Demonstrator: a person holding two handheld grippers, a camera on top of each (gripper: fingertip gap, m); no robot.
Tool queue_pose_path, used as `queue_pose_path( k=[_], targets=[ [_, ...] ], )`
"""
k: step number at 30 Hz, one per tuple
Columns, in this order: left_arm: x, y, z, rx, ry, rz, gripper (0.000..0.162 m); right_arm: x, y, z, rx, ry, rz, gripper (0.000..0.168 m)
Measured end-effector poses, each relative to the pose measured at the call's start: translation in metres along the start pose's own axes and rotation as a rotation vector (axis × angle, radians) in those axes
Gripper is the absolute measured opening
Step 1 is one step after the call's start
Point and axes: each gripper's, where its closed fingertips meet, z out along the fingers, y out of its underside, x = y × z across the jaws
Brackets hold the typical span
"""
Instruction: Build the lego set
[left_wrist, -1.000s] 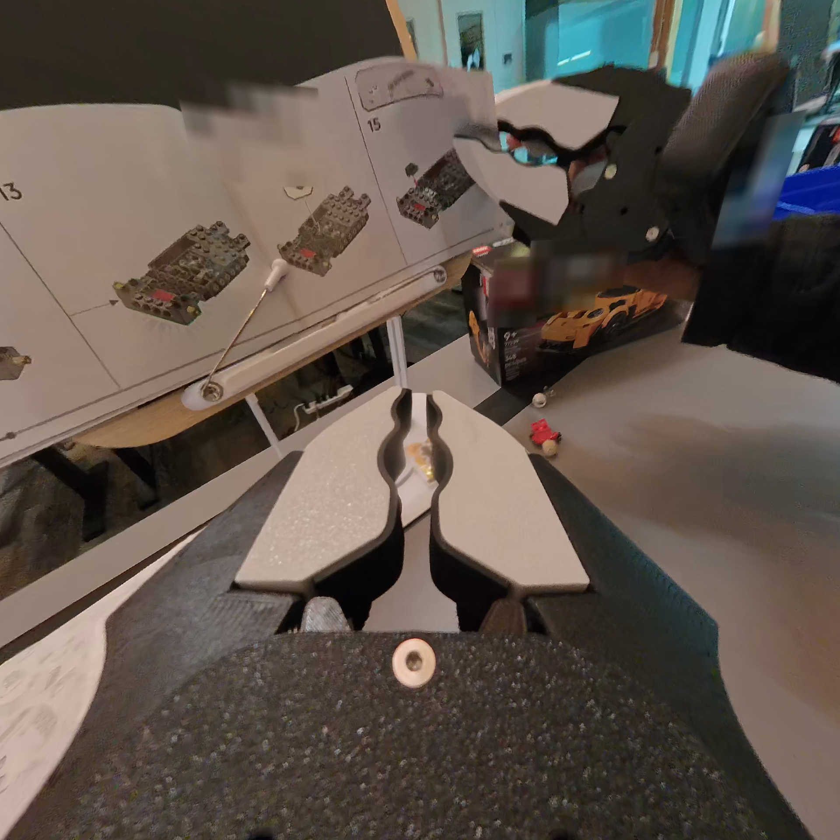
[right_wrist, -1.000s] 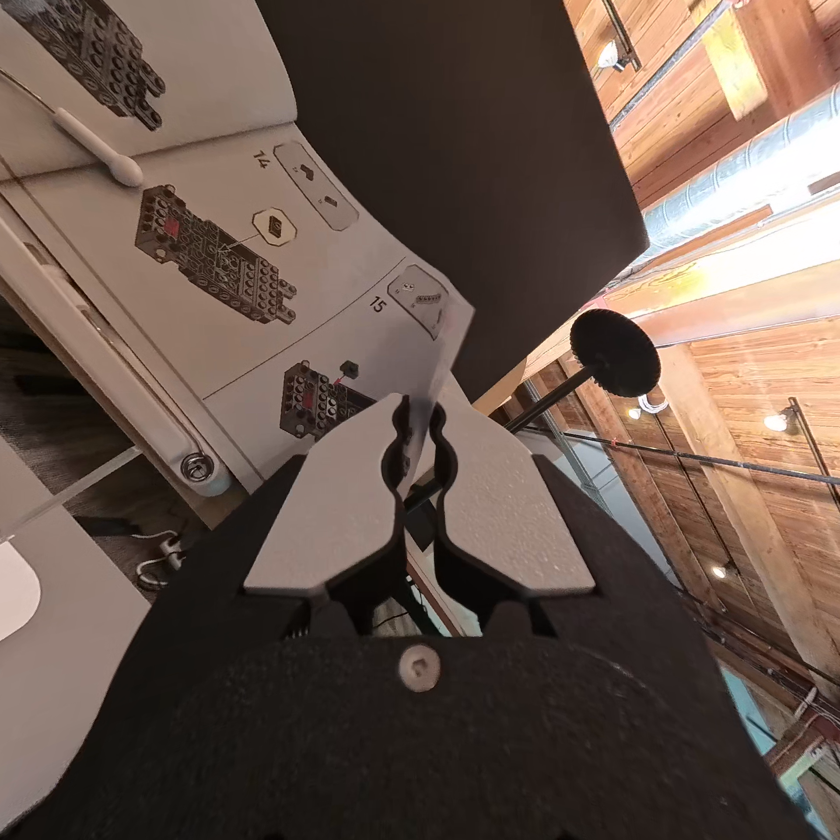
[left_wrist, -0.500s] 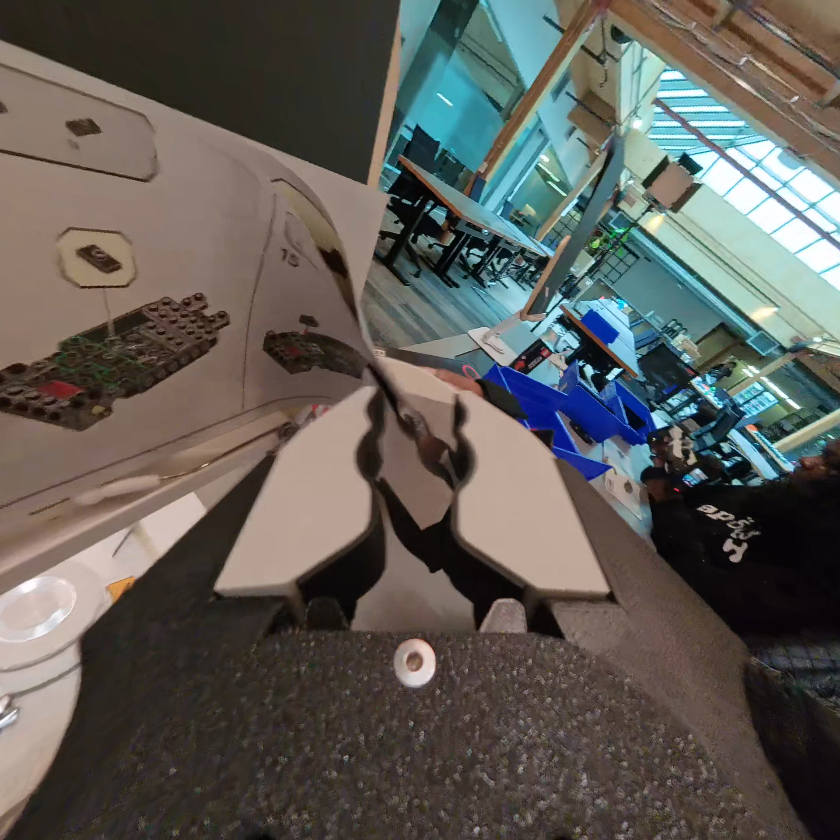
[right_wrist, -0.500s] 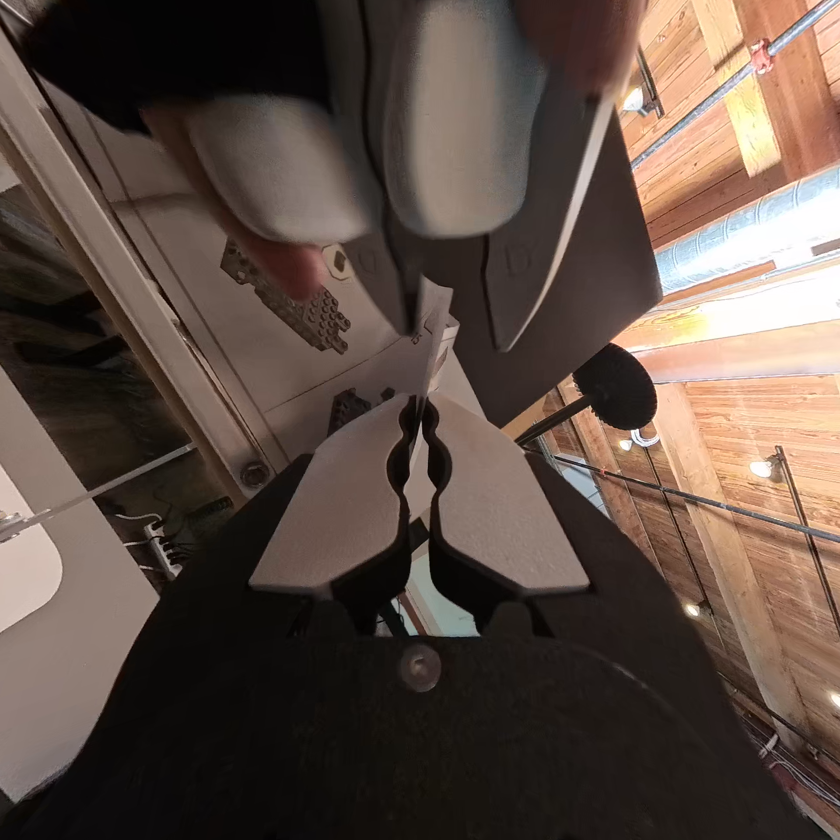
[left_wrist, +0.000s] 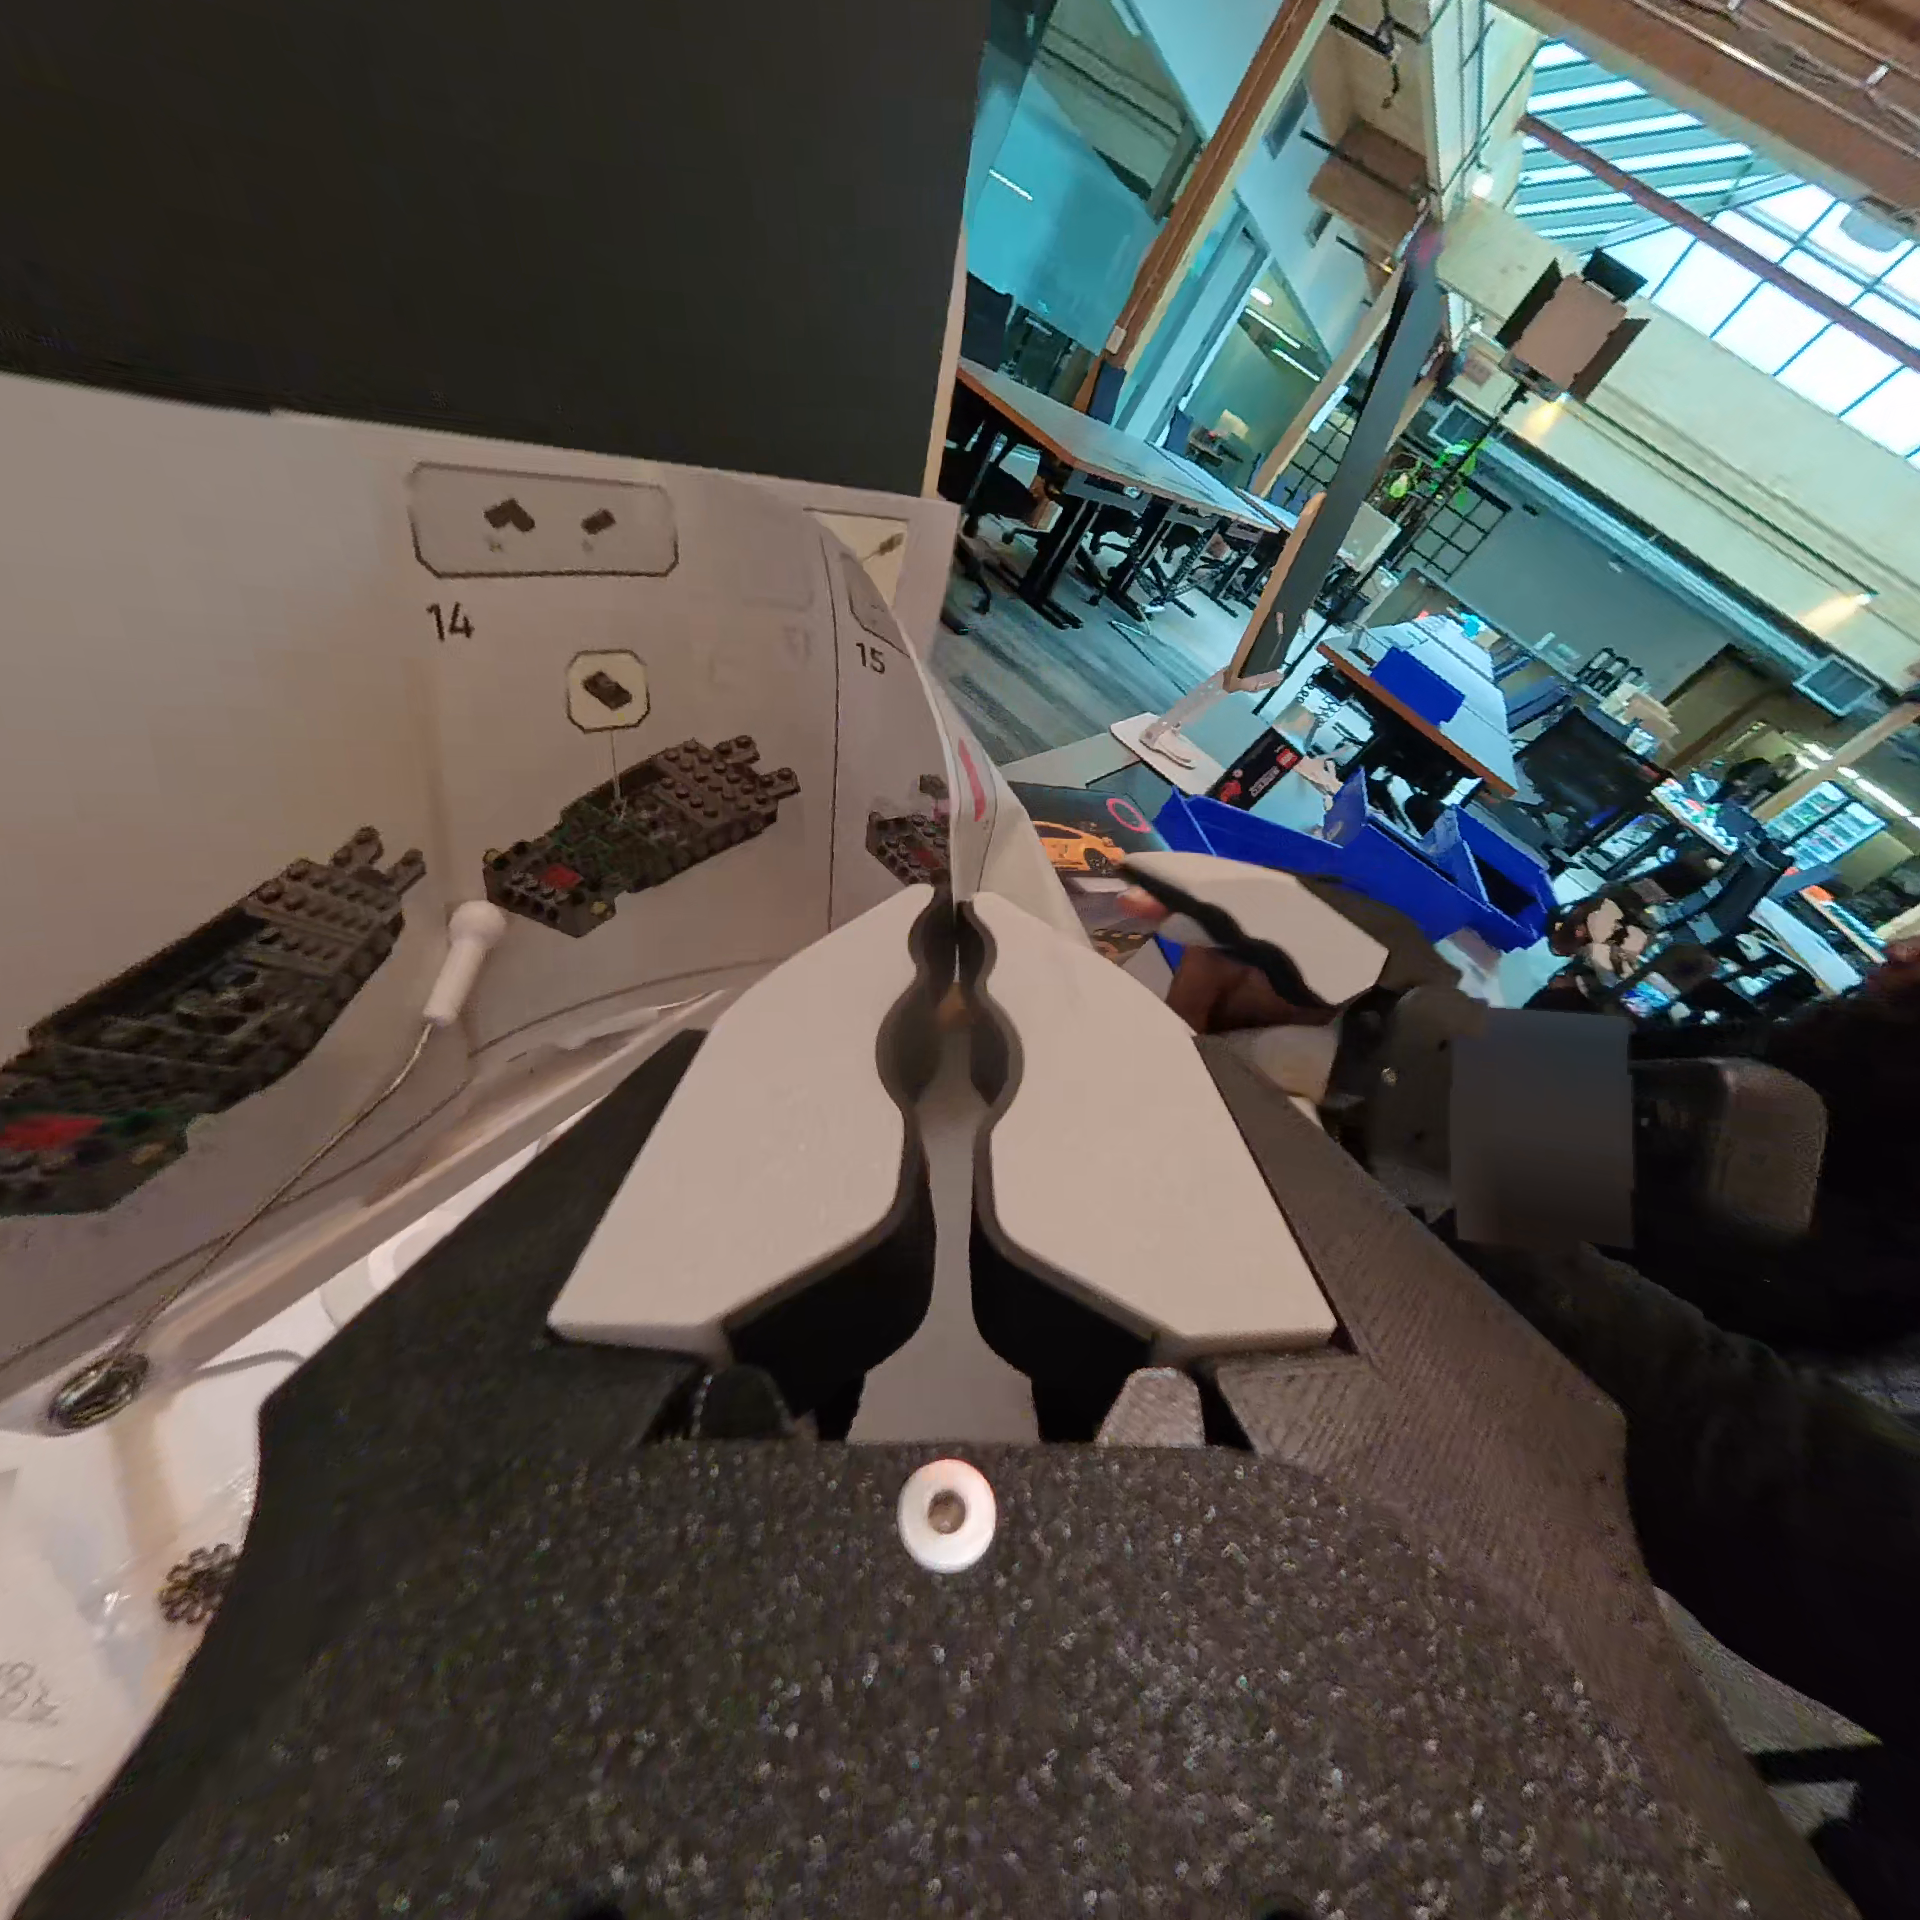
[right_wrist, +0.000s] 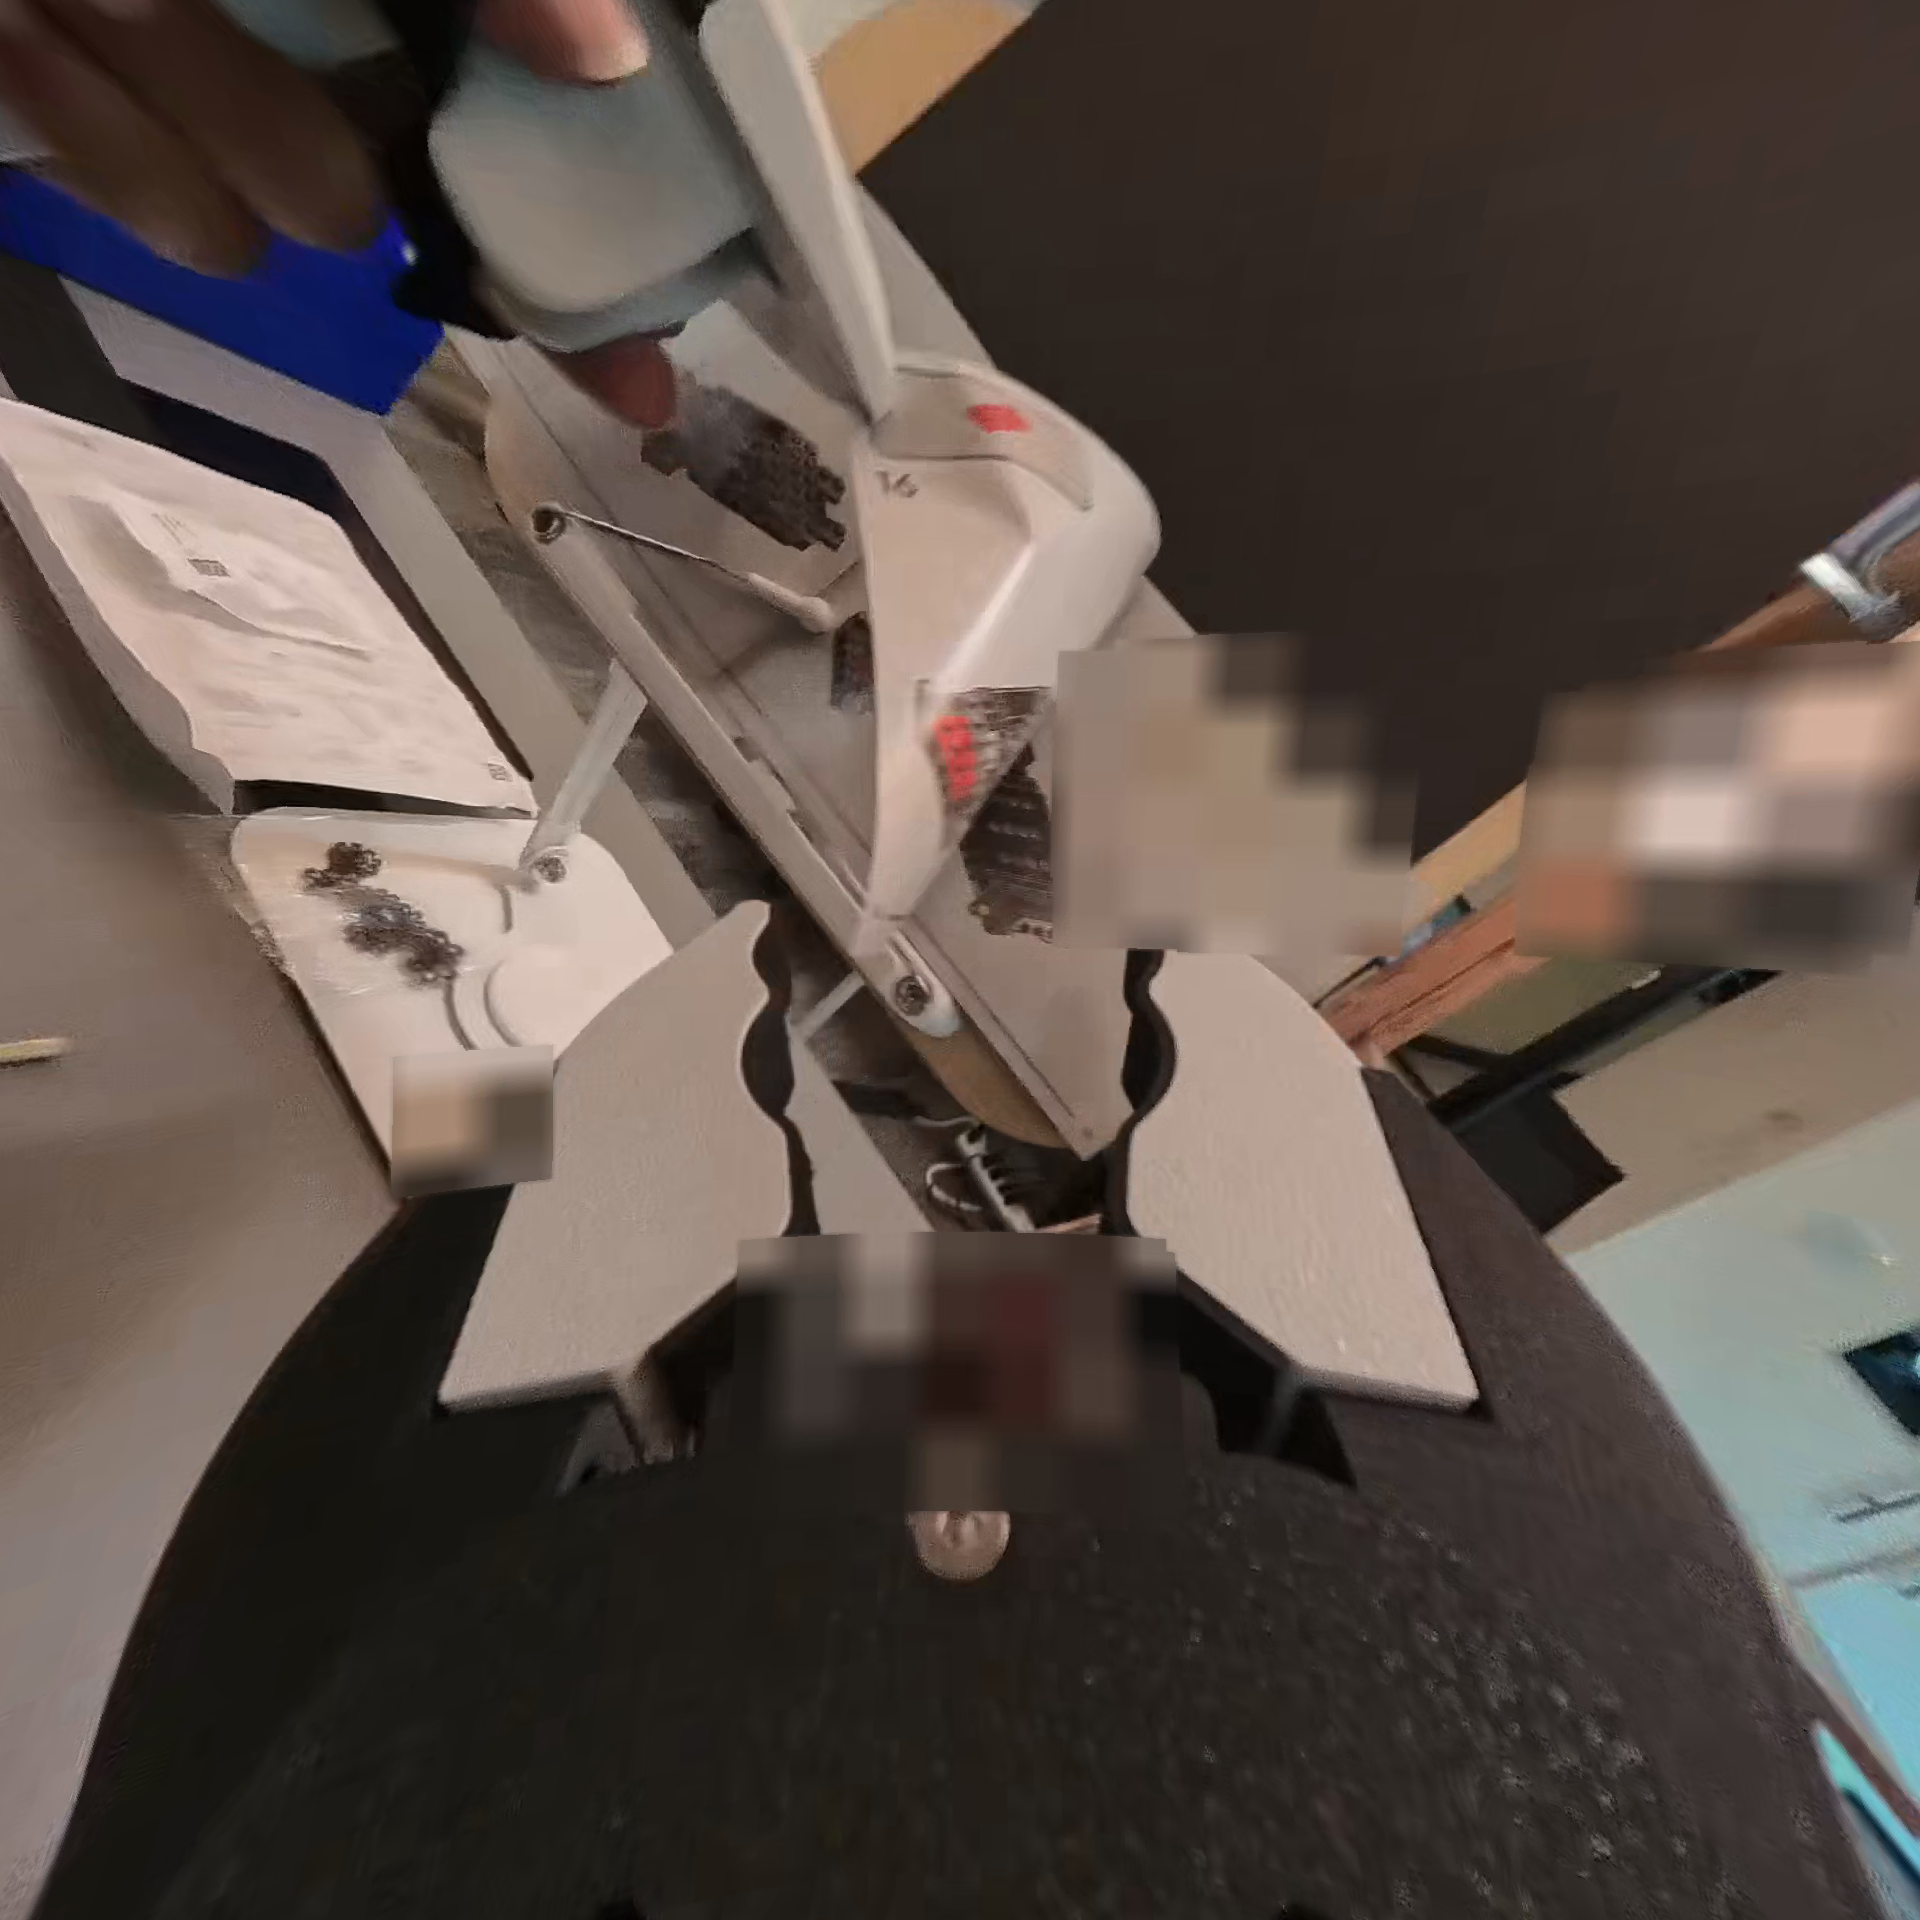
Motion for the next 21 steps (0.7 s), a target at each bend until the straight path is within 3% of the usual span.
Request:
queue_pose_path(
  k=[5, 7, 9, 13, 16, 21],
  targets=[
    [0.006, -0.013, -0.001, 0.02, 0.008, -0.022, 0.0, -0.01, -0.014, 0.03, -0.051, 0.115, 0.034, 0.064],
    [0.008, -0.018, -0.005, 0.035, 0.016, -0.036, 0.0, 0.0, -0.02, 0.03, -0.037, 0.254, 0.03, 0.045],
    [0.012, -0.021, -0.01, 0.046, 0.038, -0.05, 0.0, 0.005, -0.025, 0.027, -0.003, 0.331, 0.024, 0.001],
    [0.018, -0.035, -0.03, 0.082, 0.058, 0.048, 0.021, 0.01, -0.029, 0.023, 0.036, 0.345, 0.114, 0.0],
    [-0.023, -0.035, -0.05, 0.03, -0.209, 0.299, 0.033, 0.019, -0.026, 0.02, 0.037, 0.306, 0.228, 0.0],
    [-0.087, 0.009, -0.04, -0.352, -0.616, 0.822, 0.032, 0.021, -0.026, 0.022, 0.051, 0.193, 0.452, 0.0]
  ],
)
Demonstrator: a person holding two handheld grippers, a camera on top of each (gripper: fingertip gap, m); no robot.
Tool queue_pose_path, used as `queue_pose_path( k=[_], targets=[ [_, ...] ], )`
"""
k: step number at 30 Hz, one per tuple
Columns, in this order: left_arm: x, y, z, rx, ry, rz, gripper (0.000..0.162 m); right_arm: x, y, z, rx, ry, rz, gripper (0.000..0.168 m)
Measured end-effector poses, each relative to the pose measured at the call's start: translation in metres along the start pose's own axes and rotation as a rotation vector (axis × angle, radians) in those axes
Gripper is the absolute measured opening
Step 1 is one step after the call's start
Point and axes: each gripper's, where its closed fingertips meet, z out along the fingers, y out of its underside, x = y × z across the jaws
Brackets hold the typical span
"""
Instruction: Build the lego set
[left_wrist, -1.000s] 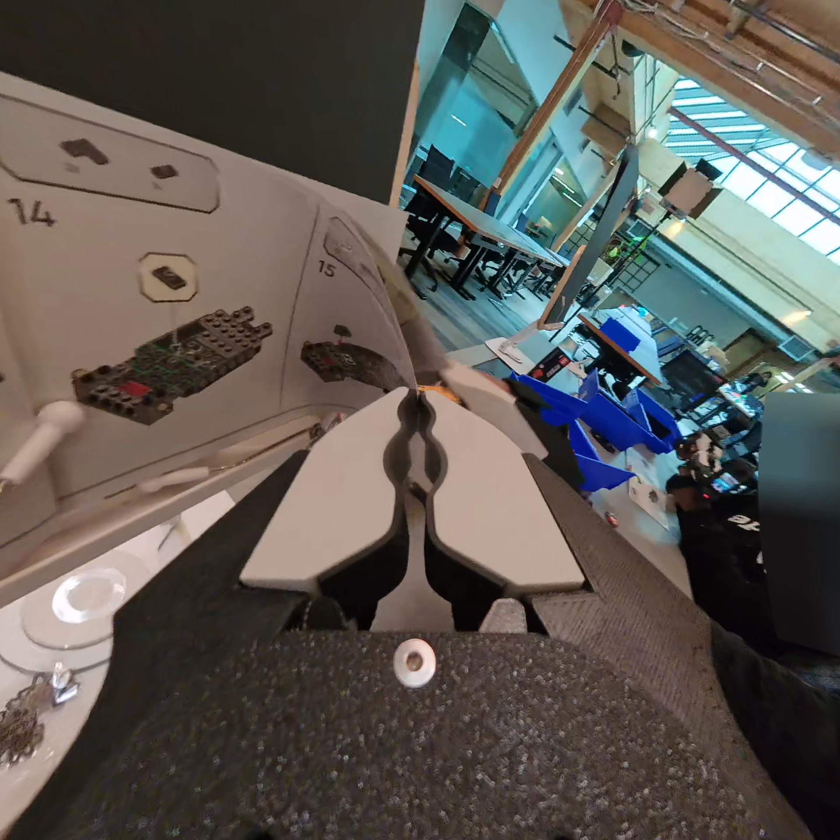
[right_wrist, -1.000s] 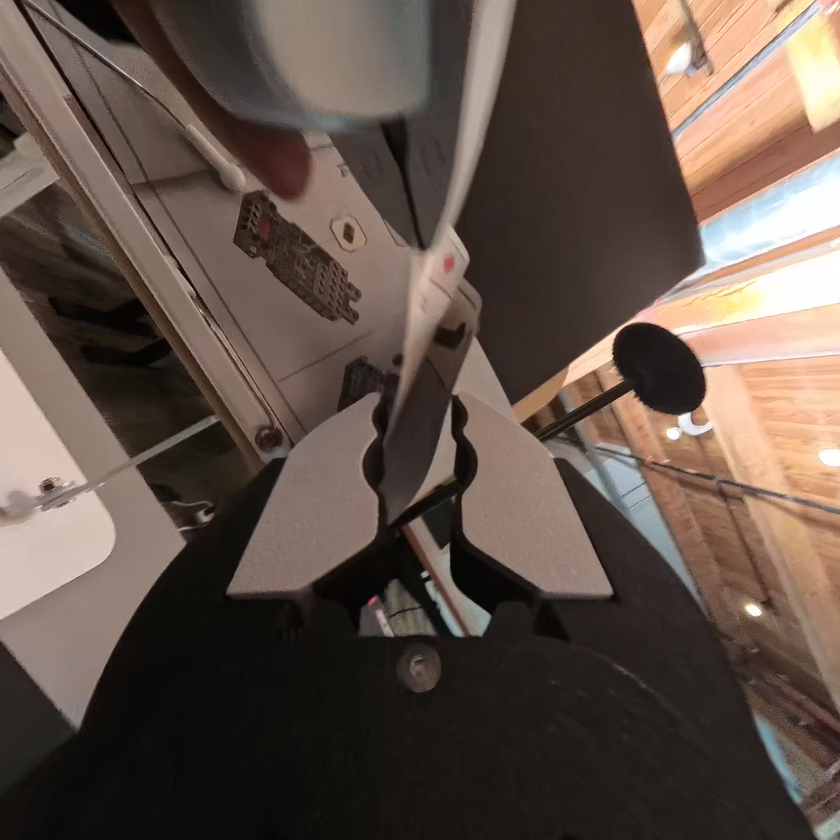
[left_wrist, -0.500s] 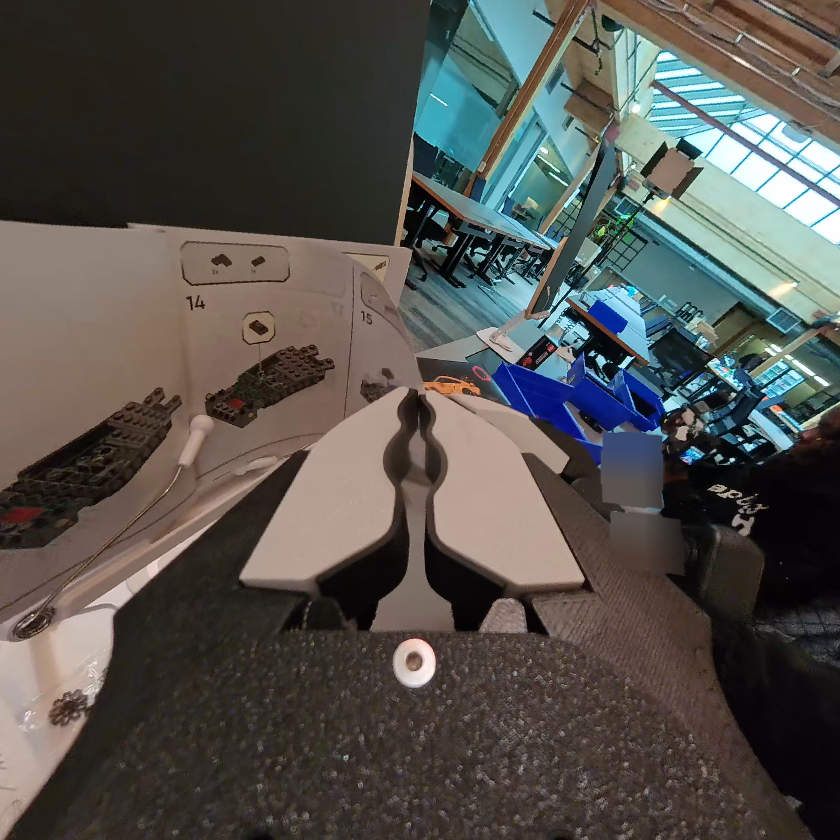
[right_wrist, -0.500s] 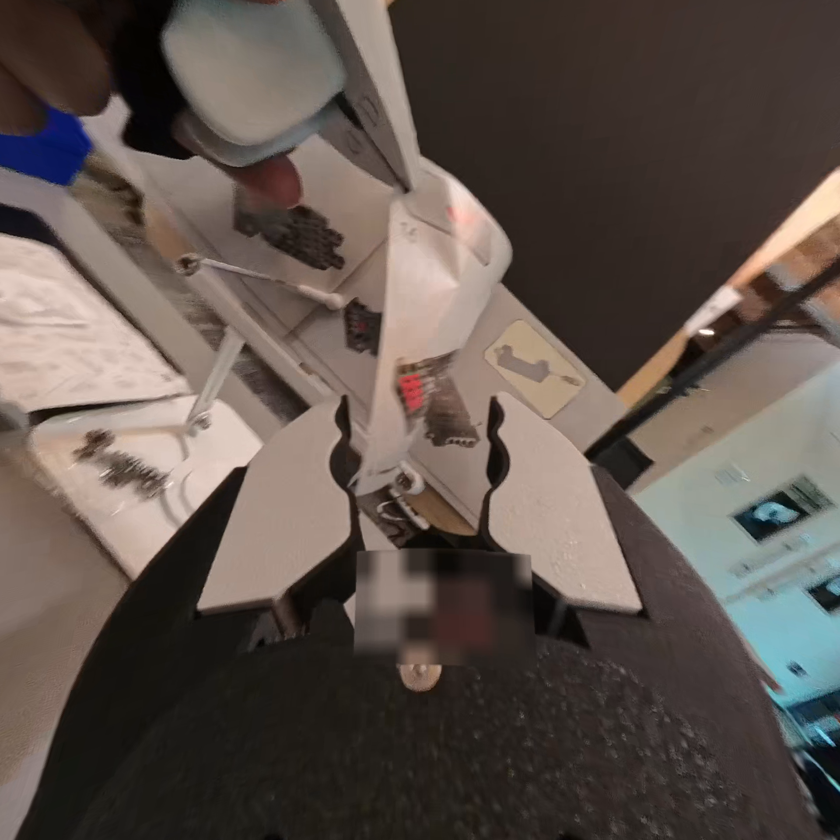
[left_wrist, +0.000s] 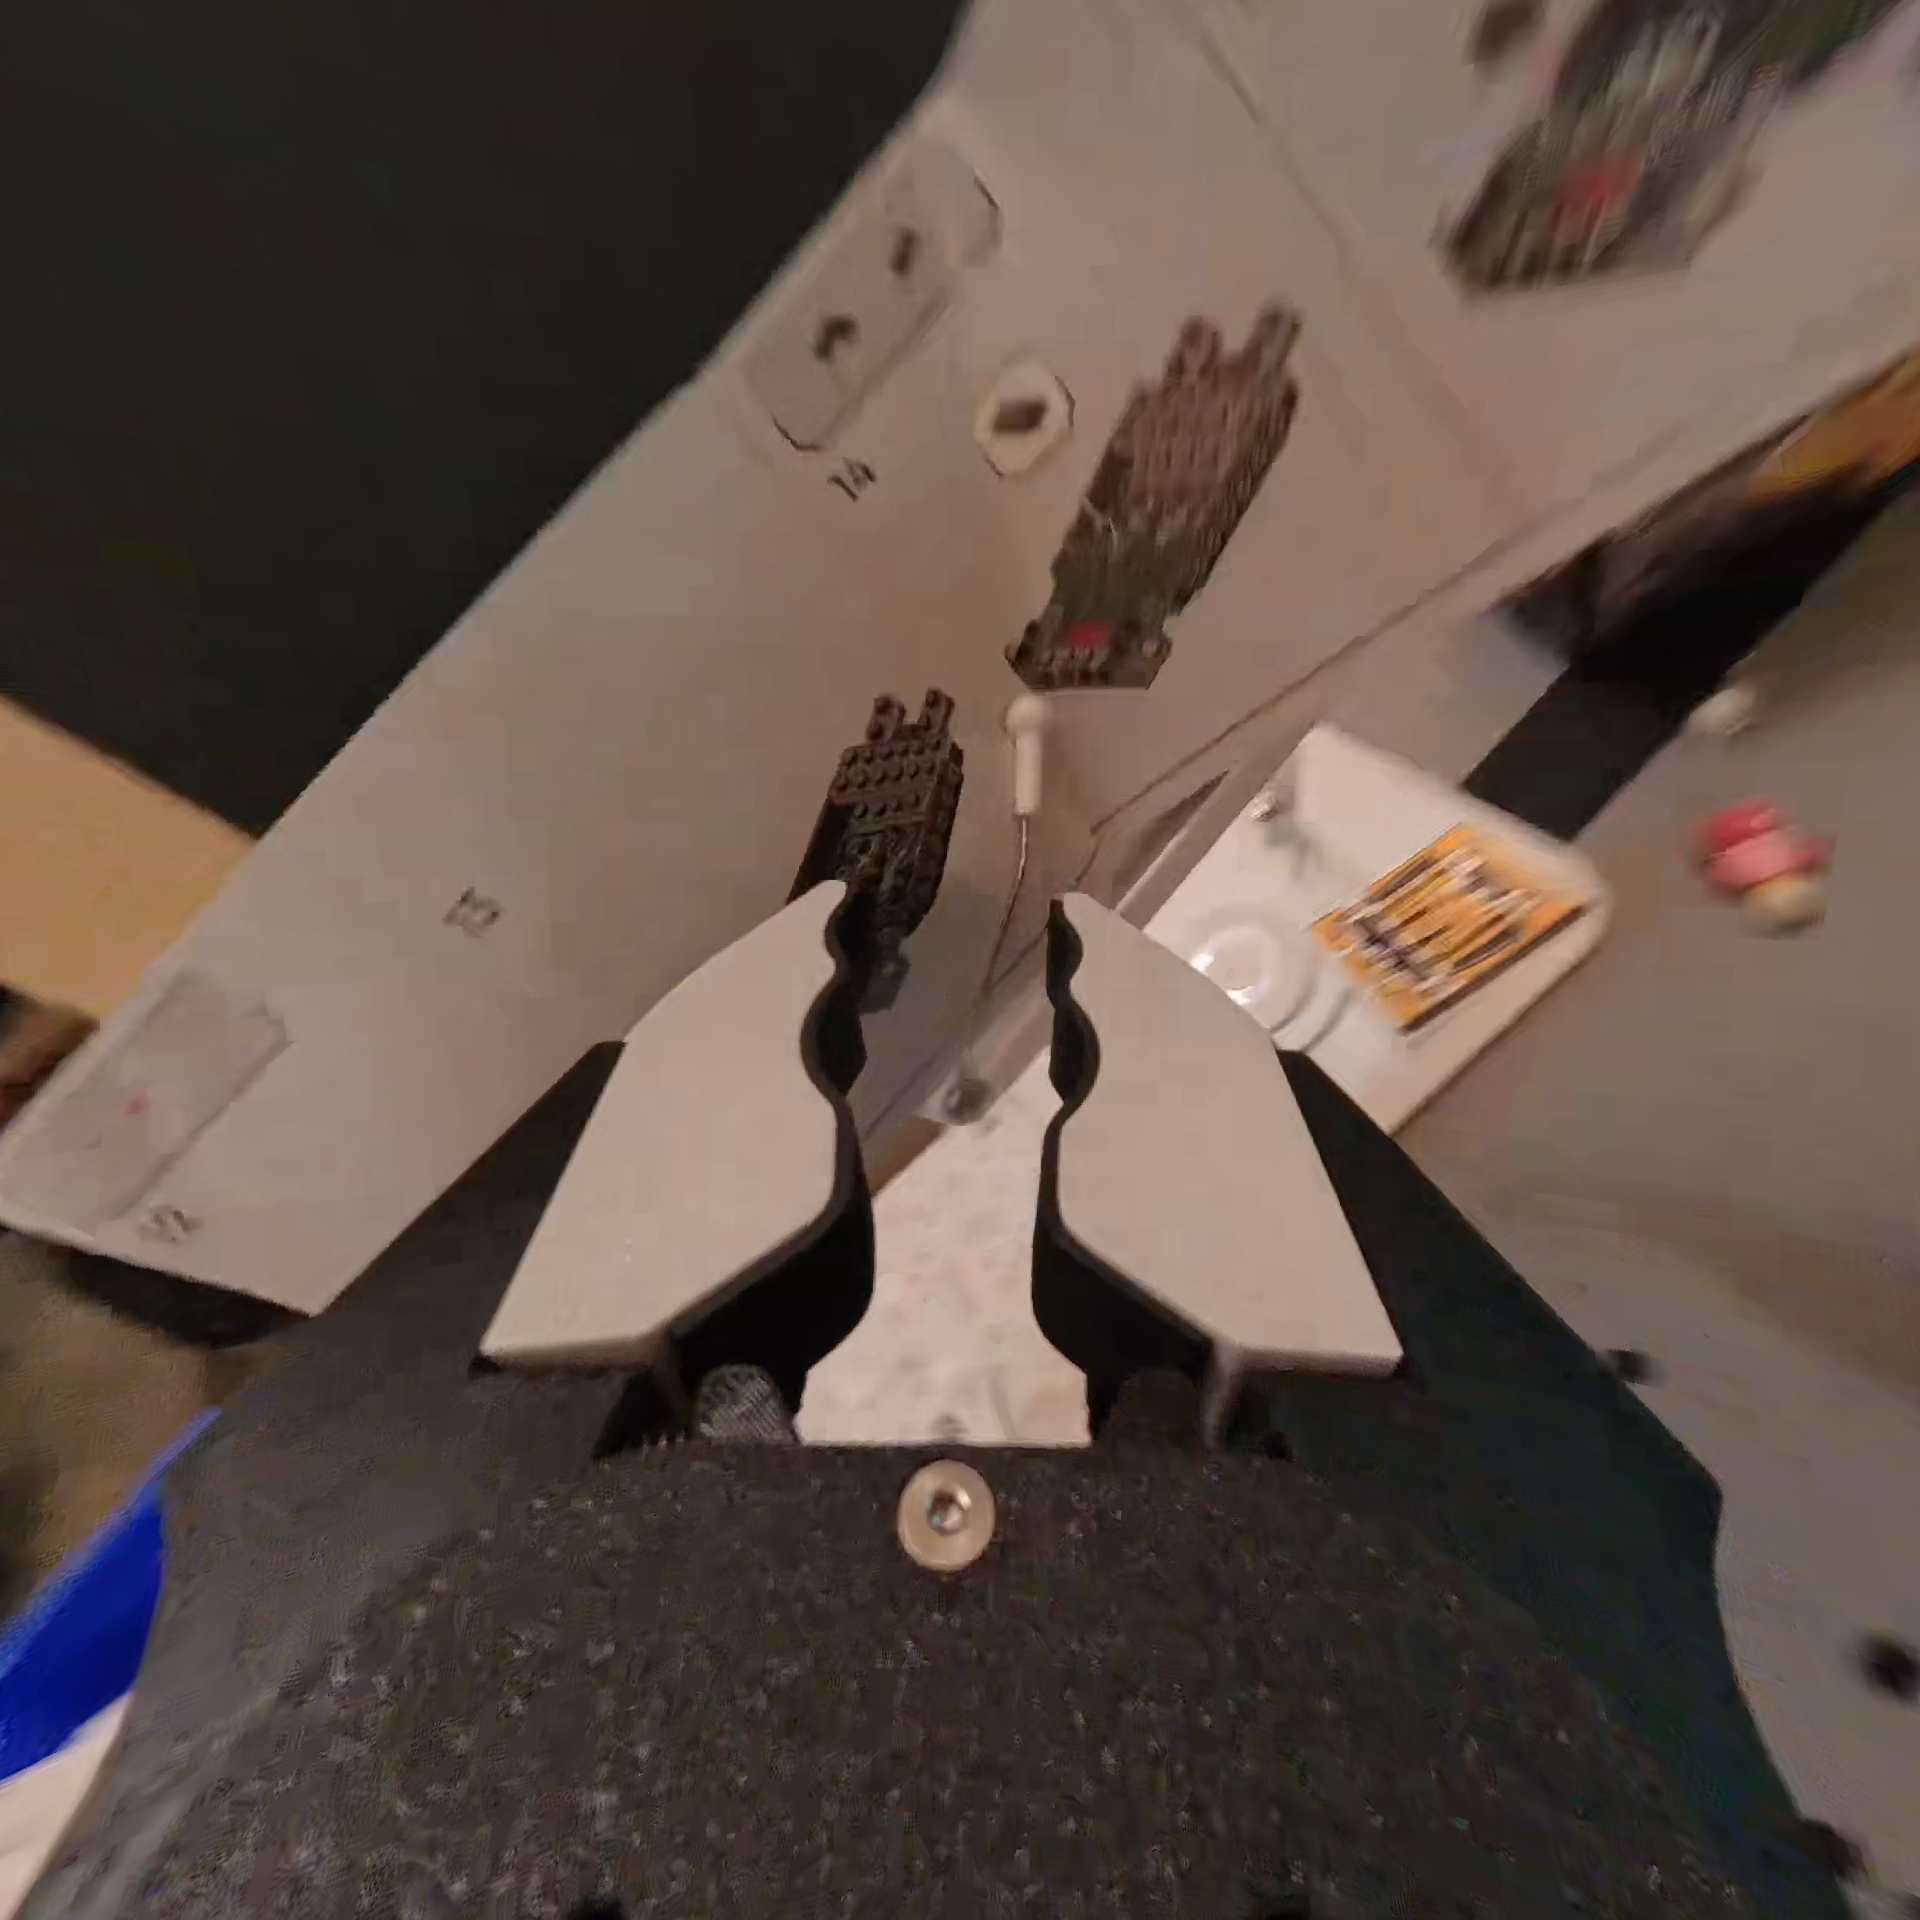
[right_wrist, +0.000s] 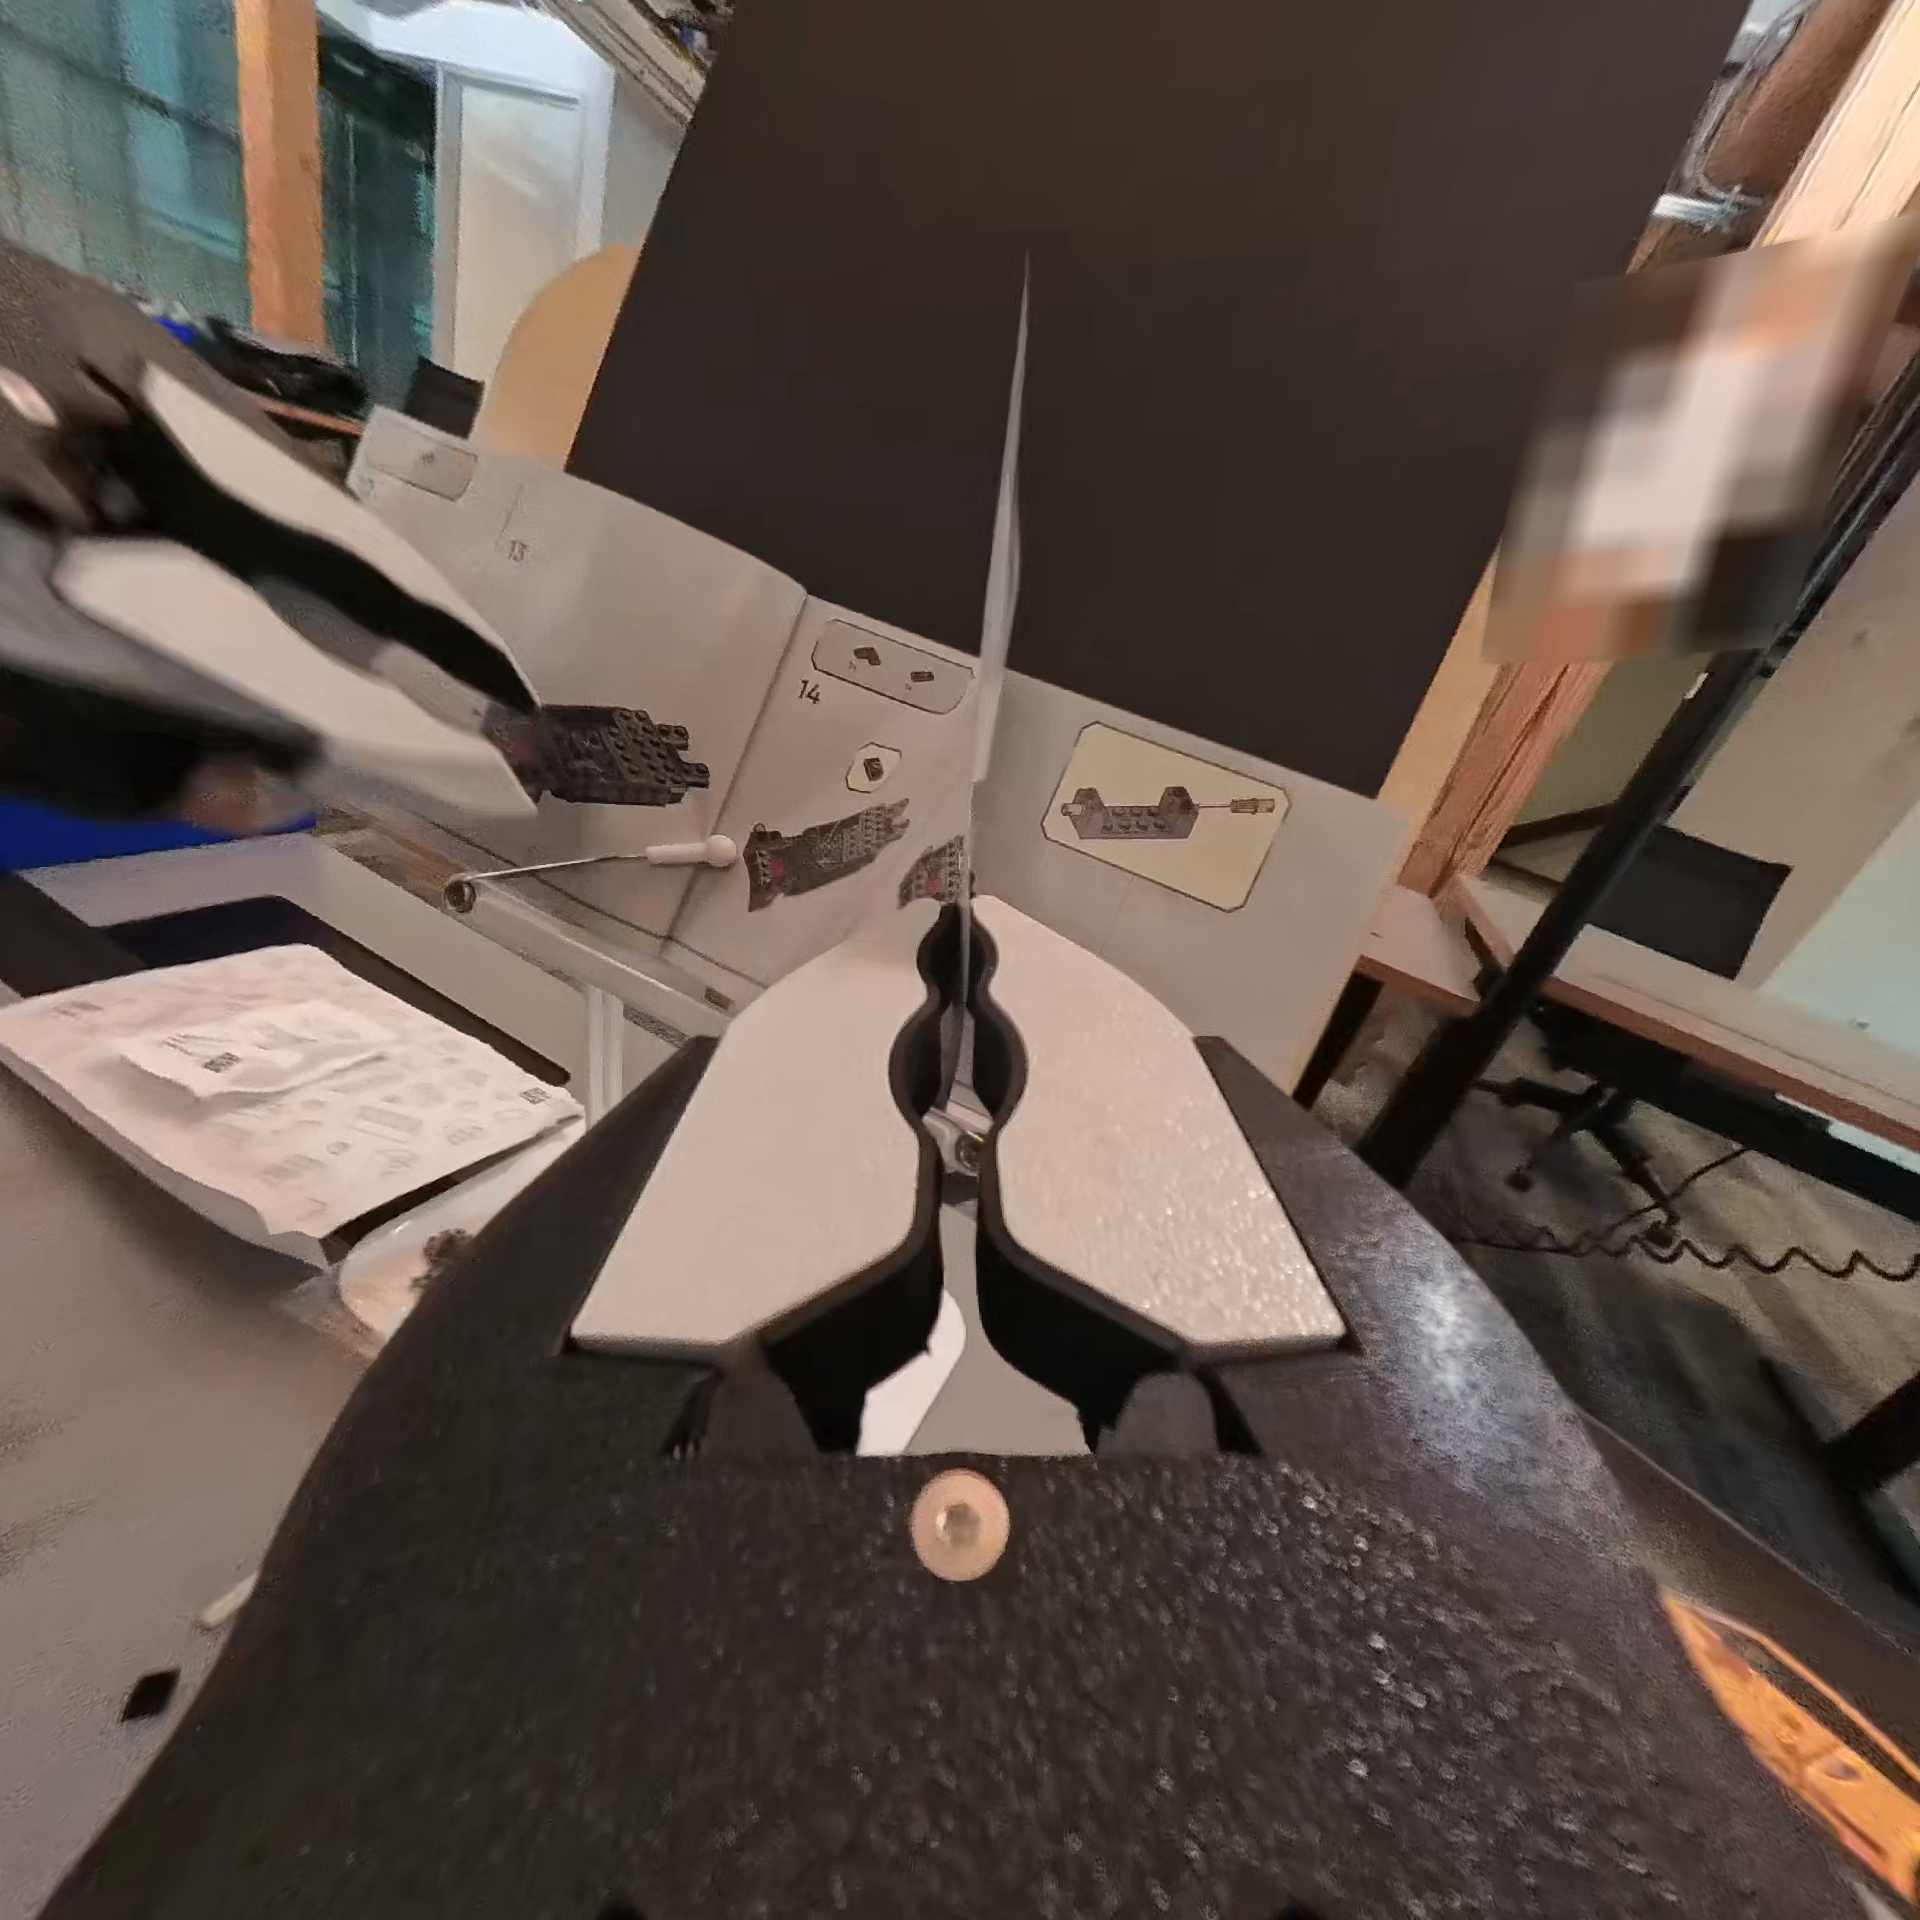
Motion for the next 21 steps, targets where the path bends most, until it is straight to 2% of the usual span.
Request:
queue_pose_path(
  k=[2, 4, 6, 9, 11, 14, 18, 21],
  targets=[
    [0.007, 0.005, 0.02, -0.061, -0.04, 0.114, 0.027, 0.0, -0.001, 0.001, -0.005, 0.001, 0.012, 0.0],
    [0.011, 0.011, 0.036, -0.115, -0.052, 0.132, 0.024, 0.0, 0.0, 0.001, -0.008, 0.002, 0.016, 0.0],
    [0.009, 0.014, 0.045, -0.141, -0.084, 0.162, 0.001, -0.001, 0.0, 0.001, -0.012, -0.01, 0.027, 0.0],
    [0.008, 0.013, 0.043, -0.084, -0.104, 0.128, 0.001, -0.006, -0.004, 0.002, -0.008, -0.041, 0.05, 0.0],
    [0.001, 0.01, 0.034, 0.04, -0.092, -0.041, 0.001, -0.014, -0.009, 0.005, 0.002, -0.073, 0.072, 0.0],
    [-0.02, 0.013, 0.016, 0.232, -0.034, -0.389, 0.001, -0.039, -0.019, 0.012, 0.018, -0.149, 0.102, 0.0],
    [-0.042, 0.039, 0.001, 0.412, 0.086, -0.805, 0.002, -0.085, -0.03, 0.034, 0.014, -0.251, 0.126, 0.0],
    [-0.046, 0.064, -0.002, 0.497, 0.19, -1.03, 0.005, -0.124, -0.024, 0.063, -0.038, -0.31, 0.116, 0.0]
  ],
)
